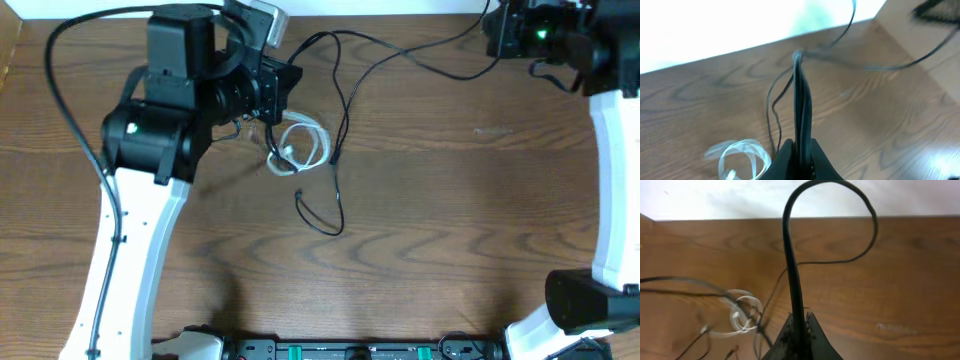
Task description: Untangle cables
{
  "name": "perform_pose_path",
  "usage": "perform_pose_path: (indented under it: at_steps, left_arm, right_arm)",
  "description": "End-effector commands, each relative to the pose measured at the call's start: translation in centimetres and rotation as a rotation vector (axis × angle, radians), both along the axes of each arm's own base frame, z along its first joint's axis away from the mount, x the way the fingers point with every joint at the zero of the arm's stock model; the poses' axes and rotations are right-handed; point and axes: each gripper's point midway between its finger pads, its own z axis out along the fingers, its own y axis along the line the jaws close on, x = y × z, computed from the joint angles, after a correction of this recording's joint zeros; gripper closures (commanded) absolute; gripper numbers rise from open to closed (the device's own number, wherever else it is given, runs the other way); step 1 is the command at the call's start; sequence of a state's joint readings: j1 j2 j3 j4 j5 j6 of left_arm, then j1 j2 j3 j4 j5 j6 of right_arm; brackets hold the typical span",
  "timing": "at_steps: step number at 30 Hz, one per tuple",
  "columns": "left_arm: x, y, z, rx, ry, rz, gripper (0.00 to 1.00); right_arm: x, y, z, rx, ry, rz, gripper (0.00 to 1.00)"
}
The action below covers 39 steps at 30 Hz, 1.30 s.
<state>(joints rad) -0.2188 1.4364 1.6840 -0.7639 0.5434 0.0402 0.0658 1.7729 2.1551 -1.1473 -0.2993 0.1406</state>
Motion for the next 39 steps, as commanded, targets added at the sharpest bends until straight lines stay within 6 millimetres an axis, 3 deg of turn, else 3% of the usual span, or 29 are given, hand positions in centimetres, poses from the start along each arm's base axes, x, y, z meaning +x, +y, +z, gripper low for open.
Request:
perform_pose_path:
  at_steps: [1,13,19,21,26,33,39]
  left_arm:
    - [-0.8,0.2,2.9,-0.085,-0.024,0.051,0.93]
    - [-2.5,0.6,8.1,-0.234,-0.104,0.11,0.92]
    - [-1.7,0.5,9.5,-0.317,-0.114,0.135,0.93]
    - [-1.3,0.4,11.5,-0.35,-0.191,0.127,0.93]
    - [-1.0,0.3,15.9,-0.437,-0.348,0.108,0.92]
    - [-1.4,0.5,20.2,-0.541,-0.485,0.096,0.93]
    - [-0.6,3.4,23.6,-0.651,-0.599,0.263,0.92]
  right_arm:
    - [0.9,0.0,-2.8,0.015,0.06,-0.014,0.98]
    - [3.3,0.4,-10.4,0.009,0.209,-0.01,0.93]
    - [4.4,0.6,-13.1,0.015,0.252,0.001,0.36]
    - [4.4,0.8,-13.3,0.011,0.253,0.011,0.21]
    - [4.1,1.8,-13.0,0.029,0.24,0.084,0.04]
    - [2.8,5.4,-10.5,0.138,0.149,0.343,0.07]
    - [2.2,5.8,-9.1,0.142,0.122,0.36,0.07]
